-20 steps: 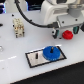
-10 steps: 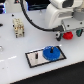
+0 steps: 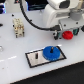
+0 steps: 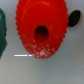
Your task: Insert the blue gear onto the right peg, followed by the red gear
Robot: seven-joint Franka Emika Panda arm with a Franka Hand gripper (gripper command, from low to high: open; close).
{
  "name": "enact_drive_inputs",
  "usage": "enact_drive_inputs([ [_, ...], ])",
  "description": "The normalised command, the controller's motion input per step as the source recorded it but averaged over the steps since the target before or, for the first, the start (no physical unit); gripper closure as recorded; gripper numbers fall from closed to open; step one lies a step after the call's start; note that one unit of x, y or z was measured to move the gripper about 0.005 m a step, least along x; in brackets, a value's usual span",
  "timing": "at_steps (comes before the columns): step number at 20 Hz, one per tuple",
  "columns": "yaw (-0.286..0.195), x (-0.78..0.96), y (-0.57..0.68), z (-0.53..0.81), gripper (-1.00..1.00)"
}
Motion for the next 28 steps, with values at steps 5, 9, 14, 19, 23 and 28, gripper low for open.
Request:
enact_drive_inputs([
  [5,0.000,-0.05,0.07,-0.05,1.00],
  [9,0.000,-0.02,0.14,-0.01,1.00],
  [14,0.000,0.02,0.08,0.01,1.00],
  [19,0.000,0.03,0.00,0.24,1.00],
  [23,0.000,0.15,-0.06,0.55,1.00],
  [28,0.000,0.29,-0.11,0.63,1.00],
])
